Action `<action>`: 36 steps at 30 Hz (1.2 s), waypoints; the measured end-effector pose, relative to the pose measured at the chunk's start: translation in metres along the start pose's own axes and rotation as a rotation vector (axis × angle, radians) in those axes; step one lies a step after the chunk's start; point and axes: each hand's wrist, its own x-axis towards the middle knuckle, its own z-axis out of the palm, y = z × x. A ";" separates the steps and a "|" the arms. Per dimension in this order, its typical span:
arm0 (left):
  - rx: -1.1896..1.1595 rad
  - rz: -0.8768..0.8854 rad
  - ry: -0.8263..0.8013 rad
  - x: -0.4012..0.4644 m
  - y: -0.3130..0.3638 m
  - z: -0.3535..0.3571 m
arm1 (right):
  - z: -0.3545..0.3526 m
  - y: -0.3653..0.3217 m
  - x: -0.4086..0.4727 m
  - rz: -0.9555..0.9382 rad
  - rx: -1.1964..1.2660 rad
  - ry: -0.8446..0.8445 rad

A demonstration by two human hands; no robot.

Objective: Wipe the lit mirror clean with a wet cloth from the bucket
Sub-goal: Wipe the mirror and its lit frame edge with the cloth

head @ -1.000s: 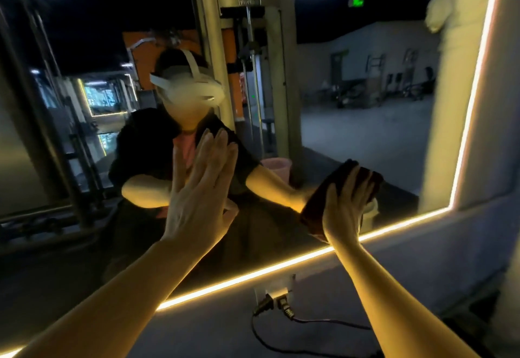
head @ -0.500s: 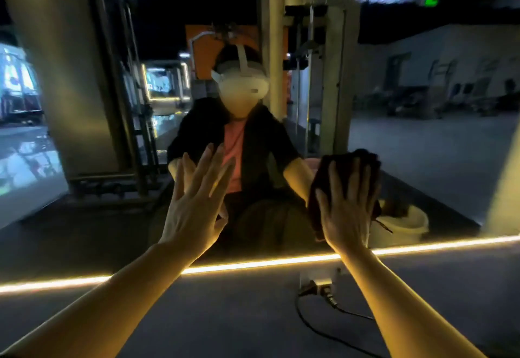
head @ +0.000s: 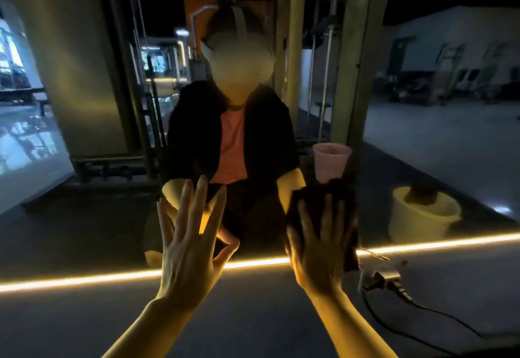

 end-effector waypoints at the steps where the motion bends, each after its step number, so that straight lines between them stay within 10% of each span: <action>1: -0.008 -0.002 0.014 -0.005 -0.001 0.003 | 0.000 0.008 -0.003 0.146 0.024 0.027; 4: -0.024 0.015 0.005 -0.011 -0.006 0.010 | 0.004 -0.024 0.001 0.497 0.186 0.055; 10: -0.101 0.081 -0.040 -0.015 -0.016 0.005 | 0.016 -0.074 -0.024 -0.016 0.034 -0.083; 17: -0.144 0.138 -0.006 -0.020 -0.058 -0.023 | -0.003 -0.053 0.047 0.938 0.288 0.174; 22: -0.145 0.217 0.080 0.022 -0.047 -0.045 | -0.018 -0.084 0.042 0.097 0.118 -0.130; 28: -0.011 0.296 0.108 0.109 -0.051 -0.082 | -0.048 -0.022 0.142 0.610 0.143 0.155; 33: 0.065 0.213 0.057 0.141 -0.053 -0.090 | -0.042 -0.082 0.131 -0.024 0.071 -0.040; 36: 0.108 0.218 0.045 0.139 -0.051 -0.090 | -0.054 -0.039 0.152 0.044 0.052 0.015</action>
